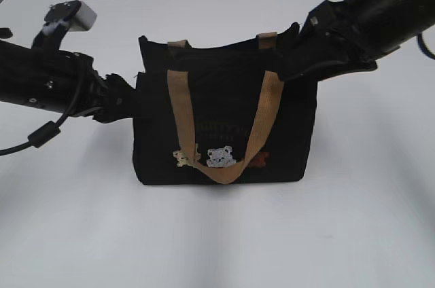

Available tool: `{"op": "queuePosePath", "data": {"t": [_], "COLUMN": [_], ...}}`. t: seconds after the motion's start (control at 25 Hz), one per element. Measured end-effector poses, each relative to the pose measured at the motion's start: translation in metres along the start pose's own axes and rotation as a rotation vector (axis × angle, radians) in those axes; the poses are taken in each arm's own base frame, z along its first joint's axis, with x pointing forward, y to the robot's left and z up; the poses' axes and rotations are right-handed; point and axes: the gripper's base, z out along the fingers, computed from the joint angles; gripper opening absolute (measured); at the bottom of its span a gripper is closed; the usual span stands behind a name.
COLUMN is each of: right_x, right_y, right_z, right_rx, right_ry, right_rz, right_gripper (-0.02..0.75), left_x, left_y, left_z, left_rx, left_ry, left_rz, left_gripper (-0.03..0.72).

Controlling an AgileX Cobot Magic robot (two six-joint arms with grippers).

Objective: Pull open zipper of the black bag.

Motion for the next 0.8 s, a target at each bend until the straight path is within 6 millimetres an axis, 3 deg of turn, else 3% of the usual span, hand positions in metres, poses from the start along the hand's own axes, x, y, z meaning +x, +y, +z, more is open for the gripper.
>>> {"op": "queuePosePath", "data": {"t": [0.2,0.36,0.48,0.6,0.68,0.8], "right_x": [0.021,0.044,0.065,0.107,0.147,0.195], "right_y": [0.016,0.034,0.054,0.066,0.072,0.069], "right_z": [-0.044,-0.101,-0.134,-0.149,-0.157,-0.152], "right_rx": [0.201,0.452,0.516,0.53,0.542,0.547], "right_ry": [0.123,0.144,0.072,0.029,-0.01,-0.032], "right_rz": [0.022,-0.008,-0.063,-0.099,-0.129,-0.142], "right_gripper": [0.405,0.385,0.381,0.38,0.38,0.38], "left_x": [0.003,0.004,0.008,0.019,0.028,0.046], "left_y": [-0.008,-0.025,-0.051,-0.078,-0.099,-0.119], "left_z": [-0.038,-0.088,-0.129,-0.169,-0.198,-0.225], "left_rx": [-0.172,-0.307,-0.37,-0.428,-0.484,-0.551], "left_ry": [0.136,0.085,-0.001,-0.042,-0.072,-0.049], "left_rz": [-0.349,-0.379,-0.367,-0.354,-0.332,-0.333], "left_gripper": [0.27,0.244,0.24,0.239,0.239,0.239]}}
